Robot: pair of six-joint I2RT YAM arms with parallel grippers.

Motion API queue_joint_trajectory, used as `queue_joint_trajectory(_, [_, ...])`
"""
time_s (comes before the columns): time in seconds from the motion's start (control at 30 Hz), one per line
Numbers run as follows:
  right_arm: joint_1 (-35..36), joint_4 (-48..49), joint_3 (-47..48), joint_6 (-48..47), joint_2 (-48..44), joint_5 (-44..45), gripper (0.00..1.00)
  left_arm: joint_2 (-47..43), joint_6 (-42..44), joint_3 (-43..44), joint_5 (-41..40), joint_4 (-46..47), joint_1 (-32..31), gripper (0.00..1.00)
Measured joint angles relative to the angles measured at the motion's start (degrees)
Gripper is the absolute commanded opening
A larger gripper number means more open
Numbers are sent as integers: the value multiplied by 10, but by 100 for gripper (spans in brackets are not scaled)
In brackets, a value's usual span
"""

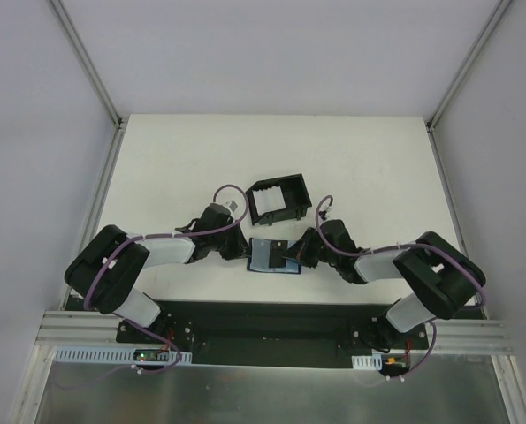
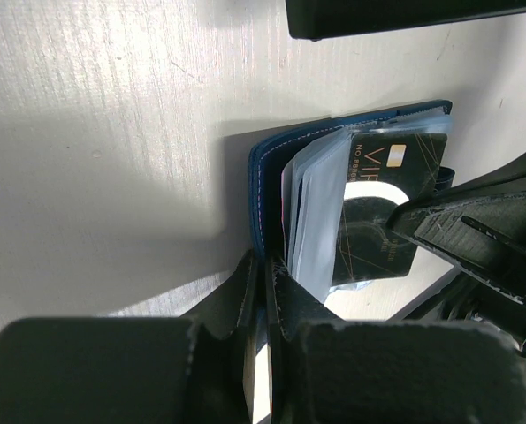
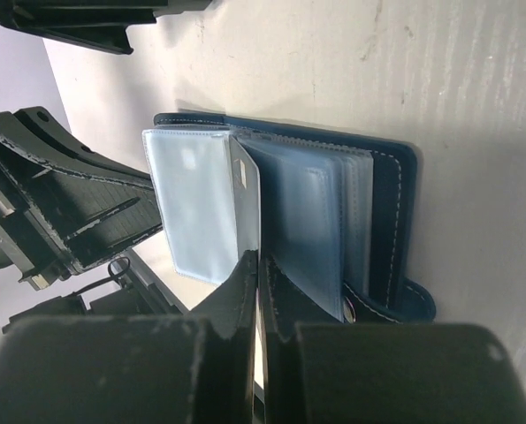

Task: Put the credit cards into the card holder
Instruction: Insert the credit card into the card holder.

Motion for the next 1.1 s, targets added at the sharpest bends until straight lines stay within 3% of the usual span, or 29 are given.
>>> queue_joint_trajectory(1.1, [-6,-26,29,1,22,-49,0,2,0,2,0,-1,0,0])
